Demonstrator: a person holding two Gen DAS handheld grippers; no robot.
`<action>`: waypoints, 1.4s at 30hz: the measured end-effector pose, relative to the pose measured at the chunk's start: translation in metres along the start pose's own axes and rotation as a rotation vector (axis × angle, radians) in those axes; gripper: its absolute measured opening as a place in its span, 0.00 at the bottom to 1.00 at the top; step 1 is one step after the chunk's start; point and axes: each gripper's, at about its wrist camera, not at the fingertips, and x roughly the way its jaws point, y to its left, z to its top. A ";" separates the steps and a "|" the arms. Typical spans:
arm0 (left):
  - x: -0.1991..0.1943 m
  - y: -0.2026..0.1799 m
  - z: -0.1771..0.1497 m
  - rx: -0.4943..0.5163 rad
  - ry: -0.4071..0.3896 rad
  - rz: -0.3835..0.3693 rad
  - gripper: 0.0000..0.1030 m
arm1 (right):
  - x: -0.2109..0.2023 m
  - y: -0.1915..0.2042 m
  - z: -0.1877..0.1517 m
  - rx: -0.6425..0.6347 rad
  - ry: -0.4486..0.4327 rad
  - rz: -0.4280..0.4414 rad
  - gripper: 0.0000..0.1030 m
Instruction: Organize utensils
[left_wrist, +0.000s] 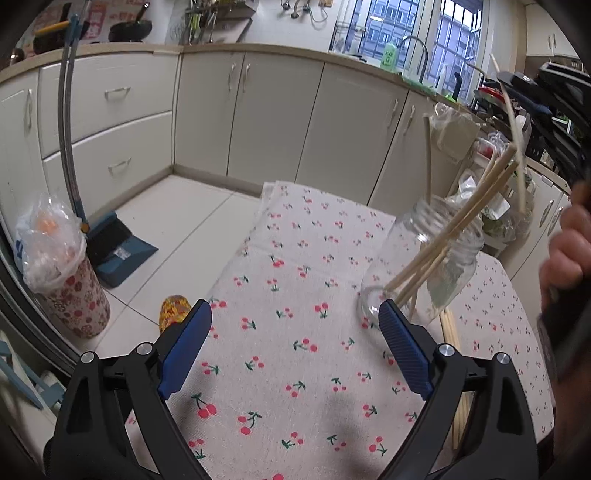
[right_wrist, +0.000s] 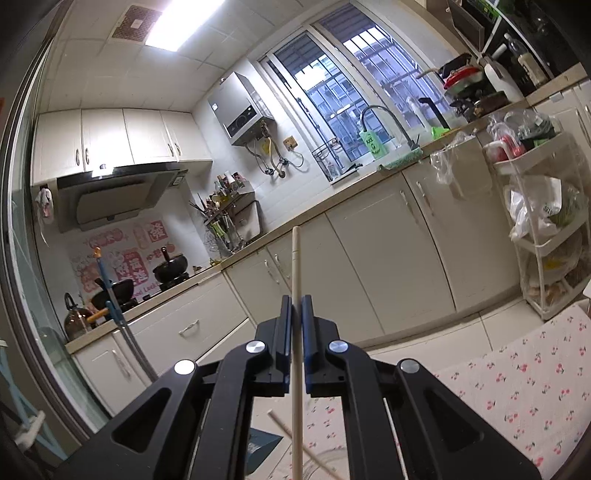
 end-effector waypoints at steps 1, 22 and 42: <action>0.002 0.000 -0.001 -0.002 0.007 -0.003 0.86 | 0.002 -0.001 -0.001 -0.004 0.000 -0.005 0.06; 0.017 0.001 -0.002 -0.053 0.089 -0.031 0.87 | -0.005 0.001 -0.064 -0.175 0.125 -0.064 0.06; -0.003 -0.042 -0.003 0.068 0.154 -0.056 0.88 | -0.078 -0.077 -0.115 -0.083 0.660 -0.322 0.31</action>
